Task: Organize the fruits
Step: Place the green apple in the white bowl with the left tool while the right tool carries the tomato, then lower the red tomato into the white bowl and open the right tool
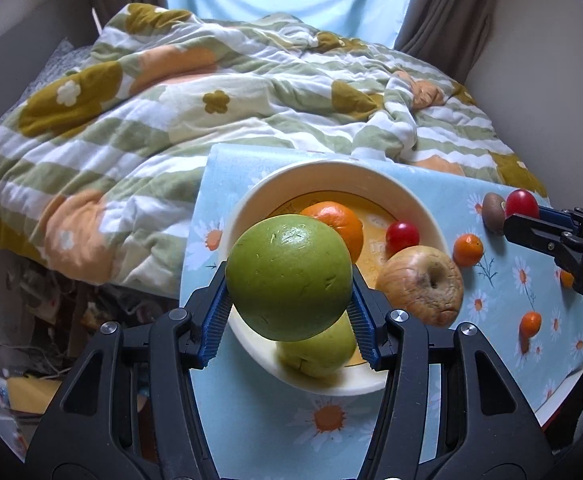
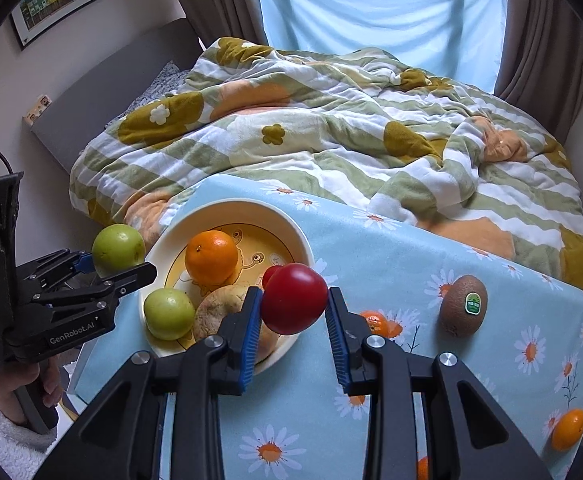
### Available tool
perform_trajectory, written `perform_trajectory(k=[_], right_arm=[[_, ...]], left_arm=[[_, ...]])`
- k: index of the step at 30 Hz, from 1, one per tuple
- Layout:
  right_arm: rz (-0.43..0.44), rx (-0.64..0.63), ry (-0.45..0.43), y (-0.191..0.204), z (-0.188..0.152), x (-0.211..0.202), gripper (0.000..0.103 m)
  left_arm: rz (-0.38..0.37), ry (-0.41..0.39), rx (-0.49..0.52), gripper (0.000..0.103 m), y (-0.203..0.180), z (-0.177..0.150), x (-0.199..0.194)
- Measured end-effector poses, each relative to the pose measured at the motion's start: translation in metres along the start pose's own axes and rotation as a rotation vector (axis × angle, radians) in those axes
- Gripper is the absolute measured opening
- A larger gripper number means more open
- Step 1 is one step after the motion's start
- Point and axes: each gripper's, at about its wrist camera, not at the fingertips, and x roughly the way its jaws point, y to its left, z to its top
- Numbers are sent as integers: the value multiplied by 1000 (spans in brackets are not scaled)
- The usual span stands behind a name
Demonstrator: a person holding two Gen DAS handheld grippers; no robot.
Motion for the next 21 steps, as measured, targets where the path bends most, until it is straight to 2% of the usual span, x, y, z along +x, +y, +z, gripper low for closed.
perform_trajectory(k=[7,14,15,16,17,21], right_arm=[[-32,61,3,7,-4,11,30],[-52,89,-4,11,-8,7,30],[-52,92,-4,11,-9,7,30],[-51,95,-3,10,-9,7,30],[-50,97,-3,10,-8,8,30],[-43,89,2,10,-7,8,30]], left_arm=[[-40,38,51,60,9,1,25],[-23,24,102,62,7,3,25],[-13,16,115,71,6,4,23],[-8,4,124,93,5,5,20],[-7,-13,122,103,5,6,17],[-18,-39,92,103,8,10,4]])
